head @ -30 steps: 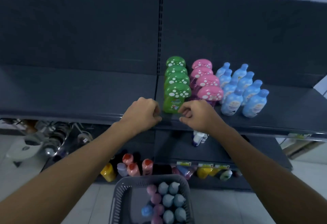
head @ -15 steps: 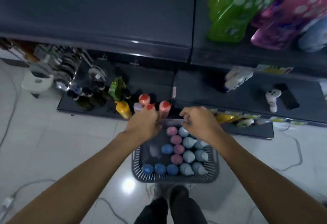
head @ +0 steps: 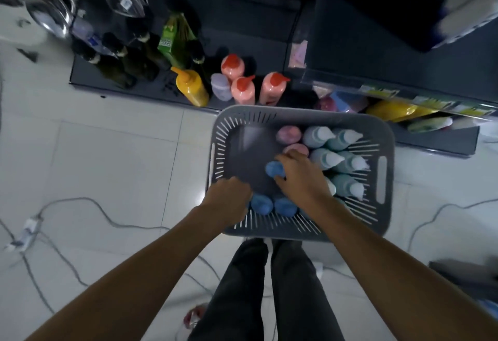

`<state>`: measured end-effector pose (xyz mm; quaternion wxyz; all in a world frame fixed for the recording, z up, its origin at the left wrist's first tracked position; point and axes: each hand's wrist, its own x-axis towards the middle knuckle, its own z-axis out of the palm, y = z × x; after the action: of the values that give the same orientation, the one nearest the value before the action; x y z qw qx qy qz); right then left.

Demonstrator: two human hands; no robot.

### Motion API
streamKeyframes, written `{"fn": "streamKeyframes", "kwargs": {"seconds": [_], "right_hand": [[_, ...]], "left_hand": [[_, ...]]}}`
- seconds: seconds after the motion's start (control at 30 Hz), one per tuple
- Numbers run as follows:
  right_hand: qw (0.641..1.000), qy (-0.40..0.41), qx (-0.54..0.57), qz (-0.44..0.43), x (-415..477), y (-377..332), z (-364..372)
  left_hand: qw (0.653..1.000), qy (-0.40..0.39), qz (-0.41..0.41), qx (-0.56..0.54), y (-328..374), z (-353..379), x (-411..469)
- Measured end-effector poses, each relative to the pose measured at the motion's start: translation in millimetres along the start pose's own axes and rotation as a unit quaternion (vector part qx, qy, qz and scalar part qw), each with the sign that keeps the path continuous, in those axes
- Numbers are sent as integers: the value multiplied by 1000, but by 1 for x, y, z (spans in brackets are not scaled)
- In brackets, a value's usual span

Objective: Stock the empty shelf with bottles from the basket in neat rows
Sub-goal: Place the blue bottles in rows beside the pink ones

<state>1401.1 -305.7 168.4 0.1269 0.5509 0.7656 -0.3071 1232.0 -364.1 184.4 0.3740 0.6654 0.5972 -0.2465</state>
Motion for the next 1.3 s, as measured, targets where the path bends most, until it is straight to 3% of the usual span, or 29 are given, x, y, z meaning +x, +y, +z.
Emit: {"fn": "streamKeyframes", "kwargs": {"seconds": [0.27, 0.63, 0.87, 1.07, 1.3], "right_hand": [[999, 9, -51, 10, 10, 3, 22], [998, 41, -45, 0, 7, 7, 35], [997, 80, -11, 7, 9, 7, 33], [994, 104, 20, 4, 2, -1, 9], [992, 126, 7, -14, -24, -14, -59]], "left_hand": [[998, -28, -18, 52, 4, 12, 16], [999, -18, -48, 9, 5, 18, 19], [997, 33, -55, 31, 9, 5, 19], [993, 93, -52, 43, 12, -25, 5], [991, 108, -43, 71, 23, -88, -31]]}}
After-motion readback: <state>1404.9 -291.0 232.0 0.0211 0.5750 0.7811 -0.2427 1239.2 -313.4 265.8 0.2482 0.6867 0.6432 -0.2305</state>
